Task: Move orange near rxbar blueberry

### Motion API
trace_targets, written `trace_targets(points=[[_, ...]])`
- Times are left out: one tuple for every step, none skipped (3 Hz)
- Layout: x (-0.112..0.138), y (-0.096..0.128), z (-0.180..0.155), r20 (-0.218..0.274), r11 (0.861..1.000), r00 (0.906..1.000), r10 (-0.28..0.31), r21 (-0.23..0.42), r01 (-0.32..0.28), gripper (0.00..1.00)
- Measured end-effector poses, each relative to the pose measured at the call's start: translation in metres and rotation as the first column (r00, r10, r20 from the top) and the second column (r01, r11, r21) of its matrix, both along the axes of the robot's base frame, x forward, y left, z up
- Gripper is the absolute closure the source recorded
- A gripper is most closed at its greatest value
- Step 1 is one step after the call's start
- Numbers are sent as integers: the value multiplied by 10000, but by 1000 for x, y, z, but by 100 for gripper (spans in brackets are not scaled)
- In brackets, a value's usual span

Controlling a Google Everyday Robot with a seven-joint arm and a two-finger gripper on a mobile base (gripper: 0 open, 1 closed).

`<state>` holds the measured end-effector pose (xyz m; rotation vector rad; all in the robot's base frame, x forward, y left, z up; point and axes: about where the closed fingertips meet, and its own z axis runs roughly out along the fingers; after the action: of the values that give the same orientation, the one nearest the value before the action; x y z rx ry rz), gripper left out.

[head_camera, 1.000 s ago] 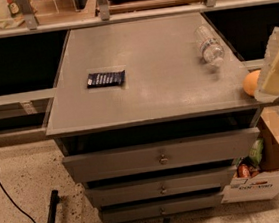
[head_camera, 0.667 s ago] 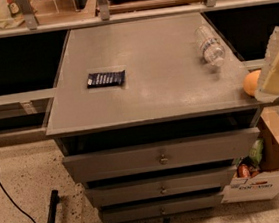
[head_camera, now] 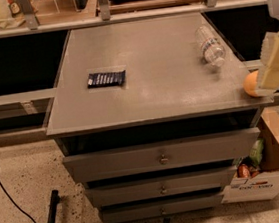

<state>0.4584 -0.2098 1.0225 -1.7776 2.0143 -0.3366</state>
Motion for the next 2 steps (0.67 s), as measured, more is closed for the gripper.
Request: trace_targets(points=[[23,-19,-22,-295,9981,9996,55,-609,-73,0],[42,-39,-49,-690,9912,9976,-61,-1326,-31,0]])
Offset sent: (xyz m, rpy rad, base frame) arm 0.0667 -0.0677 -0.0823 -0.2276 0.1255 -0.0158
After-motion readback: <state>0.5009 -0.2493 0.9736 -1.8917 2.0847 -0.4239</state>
